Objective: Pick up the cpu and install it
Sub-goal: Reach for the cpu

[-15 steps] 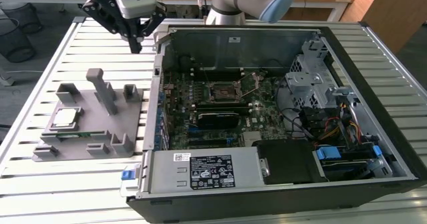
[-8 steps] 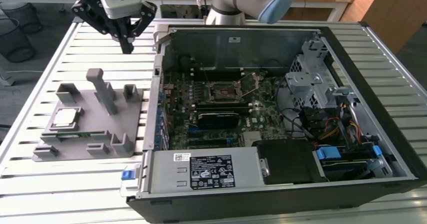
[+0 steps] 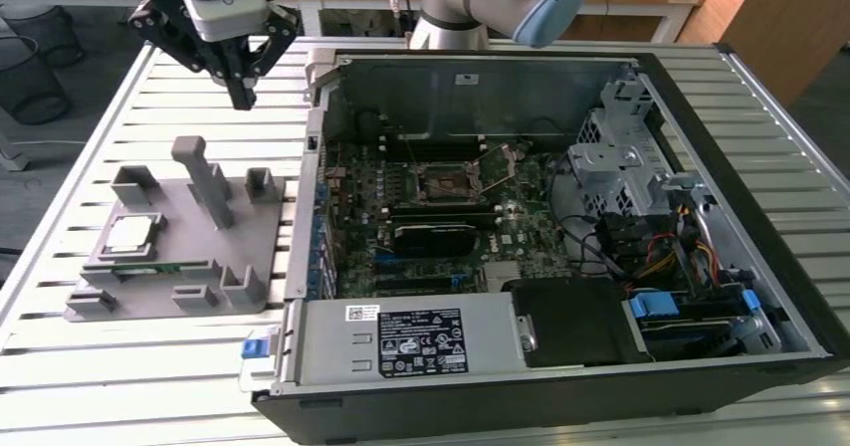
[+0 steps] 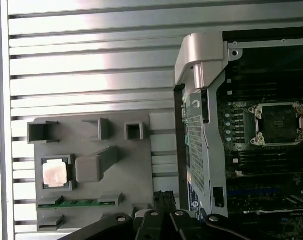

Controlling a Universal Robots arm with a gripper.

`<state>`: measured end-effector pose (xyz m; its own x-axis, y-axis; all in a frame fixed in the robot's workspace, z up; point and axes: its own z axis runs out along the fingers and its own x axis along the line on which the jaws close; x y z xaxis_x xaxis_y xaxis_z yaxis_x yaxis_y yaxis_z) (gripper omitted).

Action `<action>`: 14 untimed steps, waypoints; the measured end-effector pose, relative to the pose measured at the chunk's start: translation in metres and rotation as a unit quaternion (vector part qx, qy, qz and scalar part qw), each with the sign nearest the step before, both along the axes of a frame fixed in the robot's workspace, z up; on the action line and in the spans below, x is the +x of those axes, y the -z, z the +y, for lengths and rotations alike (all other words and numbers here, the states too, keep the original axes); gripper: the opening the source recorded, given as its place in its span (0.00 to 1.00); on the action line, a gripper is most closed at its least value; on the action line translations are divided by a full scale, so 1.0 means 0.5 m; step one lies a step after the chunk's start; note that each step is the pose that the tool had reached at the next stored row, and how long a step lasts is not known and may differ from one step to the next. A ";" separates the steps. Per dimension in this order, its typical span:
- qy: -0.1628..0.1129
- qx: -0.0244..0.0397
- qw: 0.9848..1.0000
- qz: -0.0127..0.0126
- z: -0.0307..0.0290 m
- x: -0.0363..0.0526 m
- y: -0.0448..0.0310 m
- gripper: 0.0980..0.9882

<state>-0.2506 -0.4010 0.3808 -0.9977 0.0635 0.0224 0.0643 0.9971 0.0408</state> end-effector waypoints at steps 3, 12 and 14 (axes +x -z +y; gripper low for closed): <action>-0.006 0.000 1.000 0.000 -0.005 -0.007 0.003 0.01; -0.009 0.000 1.000 0.000 -0.006 -0.051 0.005 0.01; -0.009 0.000 1.000 0.000 -0.006 -0.060 0.005 0.01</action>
